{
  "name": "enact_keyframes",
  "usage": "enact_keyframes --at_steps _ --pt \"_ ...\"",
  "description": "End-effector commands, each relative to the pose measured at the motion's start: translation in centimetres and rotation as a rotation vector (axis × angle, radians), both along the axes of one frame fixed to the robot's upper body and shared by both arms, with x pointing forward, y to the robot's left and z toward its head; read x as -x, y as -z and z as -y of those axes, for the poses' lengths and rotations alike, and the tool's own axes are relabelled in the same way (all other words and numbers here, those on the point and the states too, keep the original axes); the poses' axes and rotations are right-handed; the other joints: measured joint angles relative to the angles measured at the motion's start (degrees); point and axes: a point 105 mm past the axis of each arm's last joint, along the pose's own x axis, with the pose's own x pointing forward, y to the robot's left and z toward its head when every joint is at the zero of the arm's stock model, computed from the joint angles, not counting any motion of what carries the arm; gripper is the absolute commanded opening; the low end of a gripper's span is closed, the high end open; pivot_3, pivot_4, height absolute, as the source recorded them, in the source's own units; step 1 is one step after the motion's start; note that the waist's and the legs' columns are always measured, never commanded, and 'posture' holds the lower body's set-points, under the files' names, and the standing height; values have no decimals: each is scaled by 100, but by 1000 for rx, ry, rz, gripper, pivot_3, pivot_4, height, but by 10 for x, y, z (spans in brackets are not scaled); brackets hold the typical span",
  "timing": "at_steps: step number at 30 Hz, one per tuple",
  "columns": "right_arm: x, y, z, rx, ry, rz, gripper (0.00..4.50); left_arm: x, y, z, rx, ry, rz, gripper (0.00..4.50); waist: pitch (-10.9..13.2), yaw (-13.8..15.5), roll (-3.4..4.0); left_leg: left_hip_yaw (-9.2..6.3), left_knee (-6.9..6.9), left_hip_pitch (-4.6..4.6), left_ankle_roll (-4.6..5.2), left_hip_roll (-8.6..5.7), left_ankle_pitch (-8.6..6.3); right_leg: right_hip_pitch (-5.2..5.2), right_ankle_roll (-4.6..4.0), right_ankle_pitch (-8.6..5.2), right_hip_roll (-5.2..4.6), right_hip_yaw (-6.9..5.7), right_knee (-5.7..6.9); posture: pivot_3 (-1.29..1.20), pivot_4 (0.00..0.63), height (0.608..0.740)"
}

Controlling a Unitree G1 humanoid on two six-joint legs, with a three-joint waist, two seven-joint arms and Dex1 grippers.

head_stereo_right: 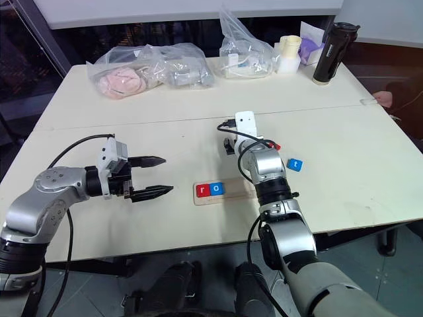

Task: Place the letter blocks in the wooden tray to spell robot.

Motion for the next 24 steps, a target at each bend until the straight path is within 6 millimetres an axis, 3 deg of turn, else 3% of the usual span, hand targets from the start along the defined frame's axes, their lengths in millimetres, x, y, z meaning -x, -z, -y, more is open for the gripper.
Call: enact_keyframes --at_steps 1,2,3,7,10,13,16,19,24 --pt "2 12 8 -17 40 -61 2125 0 -10 3 7 4 56 4500 0 -7 -1 0 0 0 0 0 0 0 0 0 0 0 0 0 150 725" --pt "2 12 8 -15 40 -59 1494 0 -10 3 7 4 56 4500 -1 -12 -1 0 -1 0 0 0 0 0 0 0 0 1 0 0 150 725" --pt "2 12 9 -14 40 -58 1135 0 -9 3 5 3 57 4500 -1 -17 0 0 -2 0 0 0 0 -1 0 0 0 1 0 0 150 725" --pt "3 4 11 30 23 -27 1147 0 -8 6 9 6 58 4500 -1 -9 0 0 -3 0 0 3 0 -1 -1 -1 3 2 0 0 150 725" --pt "13 -13 21 63 -1 10 1147 2 -7 10 15 19 54 4500 0 20 0 -1 -4 -2 0 3 0 -2 -7 -4 2 2 -1 0 150 725" --pt "41 -33 33 57 -43 17 1147 4 -5 13 17 39 46 4500 1 38 2 -1 -9 -12 0 0 0 -10 0 -2 0 1 -5 0 150 725" --pt "87 -42 53 78 -75 -28 1147 9 -1 17 19 74 32 4500 2 22 3 0 -12 -26 2 0 -2 -24 1 -1 -4 1 -8 0 150 725" --pt "124 -34 73 106 -63 -62 1147 13 1 19 23 104 24 4500 1 18 2 0 -15 -29 4 4 -4 -27 -1 -6 -17 -3 -8 0 150 725" --pt "156 -17 89 109 -15 -80 1147 16 3 21 34 130 13 4500 2 -1 0 1 -11 -25 3 9 -5 -22 -30 -37 -22 -5 -11 0 150 725"
